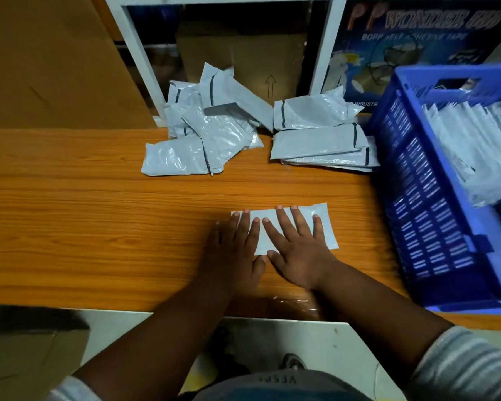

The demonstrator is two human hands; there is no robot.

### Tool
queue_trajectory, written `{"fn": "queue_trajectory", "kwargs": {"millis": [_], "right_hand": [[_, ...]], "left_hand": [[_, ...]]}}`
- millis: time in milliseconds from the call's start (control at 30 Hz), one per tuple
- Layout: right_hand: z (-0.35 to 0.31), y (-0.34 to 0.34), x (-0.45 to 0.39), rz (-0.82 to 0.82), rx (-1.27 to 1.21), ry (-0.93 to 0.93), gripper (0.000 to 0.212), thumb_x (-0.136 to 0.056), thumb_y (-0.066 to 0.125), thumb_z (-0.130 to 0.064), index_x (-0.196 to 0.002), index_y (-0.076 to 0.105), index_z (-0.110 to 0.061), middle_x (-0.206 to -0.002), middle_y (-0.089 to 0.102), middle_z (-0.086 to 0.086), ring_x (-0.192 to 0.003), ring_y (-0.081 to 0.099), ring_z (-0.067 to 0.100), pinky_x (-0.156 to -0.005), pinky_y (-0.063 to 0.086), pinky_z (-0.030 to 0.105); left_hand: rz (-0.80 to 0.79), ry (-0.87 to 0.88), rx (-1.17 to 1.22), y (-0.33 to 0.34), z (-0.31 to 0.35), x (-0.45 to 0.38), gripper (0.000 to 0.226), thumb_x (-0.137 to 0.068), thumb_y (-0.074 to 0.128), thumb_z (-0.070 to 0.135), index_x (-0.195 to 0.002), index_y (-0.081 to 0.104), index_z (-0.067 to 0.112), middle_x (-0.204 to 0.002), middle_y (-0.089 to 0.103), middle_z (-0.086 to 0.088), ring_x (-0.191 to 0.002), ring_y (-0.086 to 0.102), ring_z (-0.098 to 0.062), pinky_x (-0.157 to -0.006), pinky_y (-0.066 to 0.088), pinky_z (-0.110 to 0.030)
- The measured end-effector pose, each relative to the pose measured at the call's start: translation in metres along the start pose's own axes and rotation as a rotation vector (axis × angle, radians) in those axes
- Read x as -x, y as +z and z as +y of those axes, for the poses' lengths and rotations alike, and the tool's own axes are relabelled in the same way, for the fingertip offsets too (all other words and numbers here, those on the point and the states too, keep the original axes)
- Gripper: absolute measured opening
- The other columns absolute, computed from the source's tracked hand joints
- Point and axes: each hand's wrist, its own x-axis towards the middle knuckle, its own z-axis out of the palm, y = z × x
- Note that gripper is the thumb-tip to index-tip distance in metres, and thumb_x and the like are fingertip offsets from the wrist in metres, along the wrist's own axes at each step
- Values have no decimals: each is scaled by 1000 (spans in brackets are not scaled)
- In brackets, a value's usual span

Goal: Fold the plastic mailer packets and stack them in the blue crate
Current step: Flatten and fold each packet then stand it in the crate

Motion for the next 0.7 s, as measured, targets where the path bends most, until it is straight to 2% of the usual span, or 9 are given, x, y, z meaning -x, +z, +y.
{"fn": "queue_trajectory", "kwargs": {"millis": [67,133,200,267,333,433,500,600,700], "right_hand": [[5,-7,-4,-68,-49,-33,75,-109,26,-64,-165,-20,-45,-171,-37,-5,-156,-38,29,-122,-20,66],[14,-15,-8,-108,-170,-49,79,-109,41,-51,-168,-12,-44,-174,-28,-7,-158,-33,24,-125,-17,64],[28,-22,-8,-83,-306,-71,78,-108,51,-39,-172,7,-34,-179,-13,-2,-163,-20,22,-130,-5,61],[45,-18,-1,-1,-206,-122,71,-109,46,-44,-171,19,-24,-179,-3,6,-165,-10,29,-132,5,59],[53,-10,10,67,-13,-111,70,-110,28,-59,-171,10,-30,-179,-7,6,-165,-11,33,-132,1,57],[50,2,17,73,26,-59,71,-109,15,-66,-170,-8,-38,-178,-18,2,-163,-21,32,-130,-5,57],[49,3,14,34,17,-47,71,-109,15,-66,-169,-12,-40,-177,-24,1,-162,-25,32,-130,-7,57],[53,-13,10,-82,-67,-56,72,-111,26,-61,-168,-14,-42,-174,-30,-1,-159,-31,29,-130,-11,57],[64,-29,13,-12,-211,-104,72,-110,42,-45,-172,6,-33,-179,-7,5,-164,-12,30,-132,3,58]], "left_hand": [[1,22,-15,-9,5,-7,87,-99,32,60,-171,13,15,-179,2,-17,-165,2,-38,-128,11,-65],[-6,99,9,-13,11,-15,87,-100,31,59,-171,11,13,-179,1,-16,-166,0,-36,-129,14,-62],[-26,160,2,-8,13,-19,88,-100,29,60,-171,7,14,-179,-1,-14,-166,-2,-36,-128,16,-61],[-26,153,-12,-4,13,-18,89,-101,31,63,-171,7,15,-179,0,-15,-165,-1,-37,-129,15,-62],[-10,146,-12,-5,15,-20,89,-101,33,66,-171,9,16,-179,2,-14,-165,3,-37,-129,15,-62],[-10,136,-27,-11,20,-20,90,-100,36,67,-171,12,17,-179,5,-14,-164,6,-38,-129,15,-63],[-53,106,-64,-19,26,-23,92,-96,34,68,-170,16,16,-178,10,-16,-163,10,-39,-129,12,-67],[-49,62,-53,-34,43,-36,92,-91,29,72,-162,36,13,-169,30,-20,-157,25,-40,-124,16,-70],[-15,143,22,-32,57,-48,94,-92,26,66,-168,26,11,-174,24,-17,-161,20,-37,-126,19,-65]]}}
